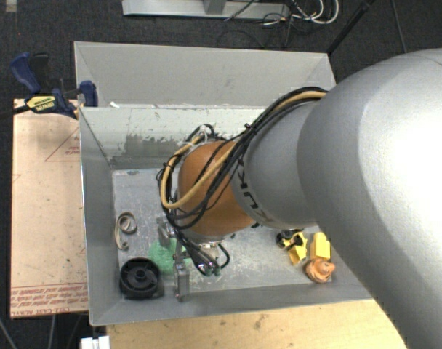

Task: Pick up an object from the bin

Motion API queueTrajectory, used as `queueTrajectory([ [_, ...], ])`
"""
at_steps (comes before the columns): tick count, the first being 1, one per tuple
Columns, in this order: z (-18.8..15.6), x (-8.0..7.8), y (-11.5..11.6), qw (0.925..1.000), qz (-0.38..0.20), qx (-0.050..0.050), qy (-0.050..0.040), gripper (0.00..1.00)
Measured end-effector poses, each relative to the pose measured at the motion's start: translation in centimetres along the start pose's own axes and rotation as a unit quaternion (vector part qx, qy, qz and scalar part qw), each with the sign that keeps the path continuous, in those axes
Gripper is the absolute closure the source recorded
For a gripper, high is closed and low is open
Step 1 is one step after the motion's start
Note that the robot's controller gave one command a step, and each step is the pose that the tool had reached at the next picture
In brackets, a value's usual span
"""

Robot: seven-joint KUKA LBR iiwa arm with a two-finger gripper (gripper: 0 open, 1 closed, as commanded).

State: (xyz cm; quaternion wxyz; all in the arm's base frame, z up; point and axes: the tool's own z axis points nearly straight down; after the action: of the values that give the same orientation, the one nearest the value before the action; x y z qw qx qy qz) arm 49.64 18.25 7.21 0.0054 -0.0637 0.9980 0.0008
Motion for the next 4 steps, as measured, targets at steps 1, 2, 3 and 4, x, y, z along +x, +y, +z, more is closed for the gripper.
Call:
queueTrajectory([
  [1, -0.1, 0.6, 2.7, 0.9953, -0.097, -0.001, -0.0010, 1.00],
  [2, -0.1, 0.6, 2.7, 0.9953, -0.097, -0.002, -0.0012, 1.00],
  [3, -6.7, 0.7, 3.2, 0.9954, -0.096, 0.000, 0.0073, 1.00],
  [4, -9.4, -1.2, 5.1, 0.9945, -0.105, -0.001, 0.0010, 1.00],
])
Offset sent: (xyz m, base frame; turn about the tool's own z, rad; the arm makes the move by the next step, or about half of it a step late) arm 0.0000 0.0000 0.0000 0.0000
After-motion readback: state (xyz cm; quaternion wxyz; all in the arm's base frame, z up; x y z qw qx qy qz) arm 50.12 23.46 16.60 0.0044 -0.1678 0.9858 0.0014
